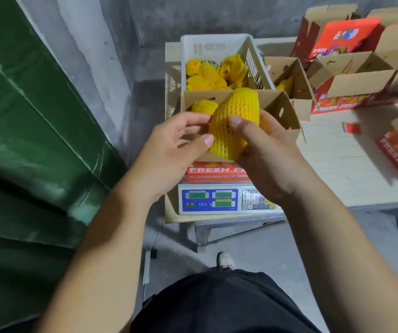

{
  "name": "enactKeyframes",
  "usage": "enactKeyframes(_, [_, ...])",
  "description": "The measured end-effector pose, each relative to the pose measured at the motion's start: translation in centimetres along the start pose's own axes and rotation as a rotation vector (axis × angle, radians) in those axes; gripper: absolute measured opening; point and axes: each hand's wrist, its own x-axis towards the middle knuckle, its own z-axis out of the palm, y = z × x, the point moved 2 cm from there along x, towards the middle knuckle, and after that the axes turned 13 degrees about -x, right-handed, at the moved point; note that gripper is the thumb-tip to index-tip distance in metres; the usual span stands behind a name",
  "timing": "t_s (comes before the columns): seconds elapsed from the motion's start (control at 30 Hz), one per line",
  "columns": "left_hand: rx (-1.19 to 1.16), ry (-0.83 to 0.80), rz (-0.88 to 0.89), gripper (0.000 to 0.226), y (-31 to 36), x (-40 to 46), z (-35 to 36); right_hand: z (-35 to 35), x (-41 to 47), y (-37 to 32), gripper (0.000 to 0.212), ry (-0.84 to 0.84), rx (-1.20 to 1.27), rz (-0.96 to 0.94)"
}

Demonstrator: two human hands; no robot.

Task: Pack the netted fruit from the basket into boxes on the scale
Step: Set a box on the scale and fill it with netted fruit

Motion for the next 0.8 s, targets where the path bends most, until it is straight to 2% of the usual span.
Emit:
enactKeyframes(0.13, [-0.053,0.036,0.069,0.026,0.8,-0.1,0.0,1.1,-0.3,-0.6,0.045,-0.048,0.063,-0.015])
enactKeyframes(0.3, [-0.056,0.003,0.016,0.023,1.7,0.1,0.0,1.9,0.0,-0.4,0.037,-0.028,0.111,-0.060])
enactKeyframes(0.47, [-0.076,-0.030,-0.014,0.020,1.5,-0.6,-0.3,2.1,0.2,0.4,0.045,0.019,0.241,0.054])
enactKeyframes(0.63, [-0.096,0.042,0.033,0.020,1.2,-0.6,-0.5,2.6,-0.1,0.8,0.032,-0.043,0.384,0.149])
enactKeyframes(0.8, [-0.061,-0.033,0.049,0.022,1.1,-0.9,-0.4,2.0,-0.1,1.3,0.039,0.030,0.477,0.298])
